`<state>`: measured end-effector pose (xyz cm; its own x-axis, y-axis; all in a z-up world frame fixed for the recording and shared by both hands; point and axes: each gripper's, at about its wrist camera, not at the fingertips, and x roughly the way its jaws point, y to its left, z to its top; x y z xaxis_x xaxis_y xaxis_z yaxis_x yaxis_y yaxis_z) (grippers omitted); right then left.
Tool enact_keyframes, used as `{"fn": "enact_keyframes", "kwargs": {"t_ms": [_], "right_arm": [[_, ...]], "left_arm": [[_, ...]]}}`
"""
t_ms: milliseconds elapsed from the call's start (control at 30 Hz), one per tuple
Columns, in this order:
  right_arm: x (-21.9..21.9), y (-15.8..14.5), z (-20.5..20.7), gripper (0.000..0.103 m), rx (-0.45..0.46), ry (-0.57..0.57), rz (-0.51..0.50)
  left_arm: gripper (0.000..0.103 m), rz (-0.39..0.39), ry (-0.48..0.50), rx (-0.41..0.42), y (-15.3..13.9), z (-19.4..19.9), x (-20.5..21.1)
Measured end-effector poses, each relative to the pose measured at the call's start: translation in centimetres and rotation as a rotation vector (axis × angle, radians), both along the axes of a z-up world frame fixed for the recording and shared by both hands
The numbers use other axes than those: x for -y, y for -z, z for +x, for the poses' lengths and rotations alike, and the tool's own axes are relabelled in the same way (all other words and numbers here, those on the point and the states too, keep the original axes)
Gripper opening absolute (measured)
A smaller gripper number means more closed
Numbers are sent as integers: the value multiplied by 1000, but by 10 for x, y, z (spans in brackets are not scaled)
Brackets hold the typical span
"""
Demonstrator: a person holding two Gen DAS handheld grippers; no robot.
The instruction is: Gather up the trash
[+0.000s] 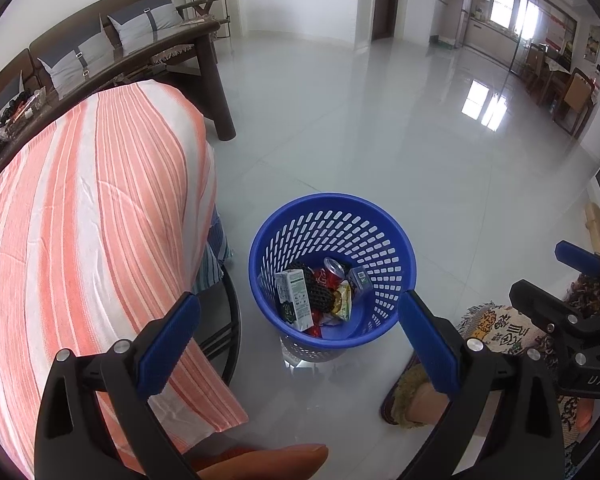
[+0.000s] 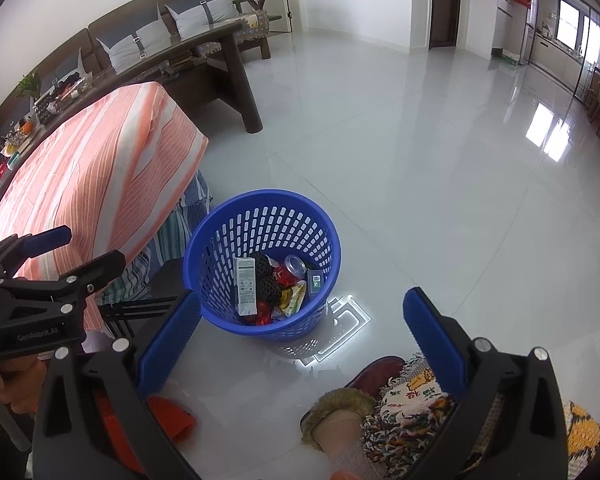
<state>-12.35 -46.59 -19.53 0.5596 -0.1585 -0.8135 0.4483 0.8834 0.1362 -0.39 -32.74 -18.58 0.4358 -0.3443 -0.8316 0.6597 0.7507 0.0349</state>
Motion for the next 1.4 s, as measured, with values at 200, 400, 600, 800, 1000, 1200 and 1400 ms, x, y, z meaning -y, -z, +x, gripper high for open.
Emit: {"fn": "enact_keyframes", "kwargs": {"t_ms": [200, 400, 600, 800, 1000, 1200, 1400], "right_arm": [[-2, 1, 0, 98, -1, -3, 2], [-4, 2, 1, 98, -4, -8, 5], [-4, 2, 1, 98, -4, -9, 5], [-7, 2, 2, 98, -5, -12, 8], [-8, 2, 2, 98, -5, -11, 8], [-8, 3, 2, 98, -6, -12, 9], [-8, 3, 2, 98, -6, -11, 9]], "left_arm": [[98, 0, 0, -2, 1, 0, 0], [98, 0, -2, -4, 2, 0, 0], [98, 0, -3, -5, 3, 1, 0], [98, 1, -3, -5, 3, 2, -1], [98, 2, -3, -4, 3, 2, -1], [98, 2, -4, -4, 4, 2, -1], [98, 2, -3, -4, 4, 2, -1]]}}
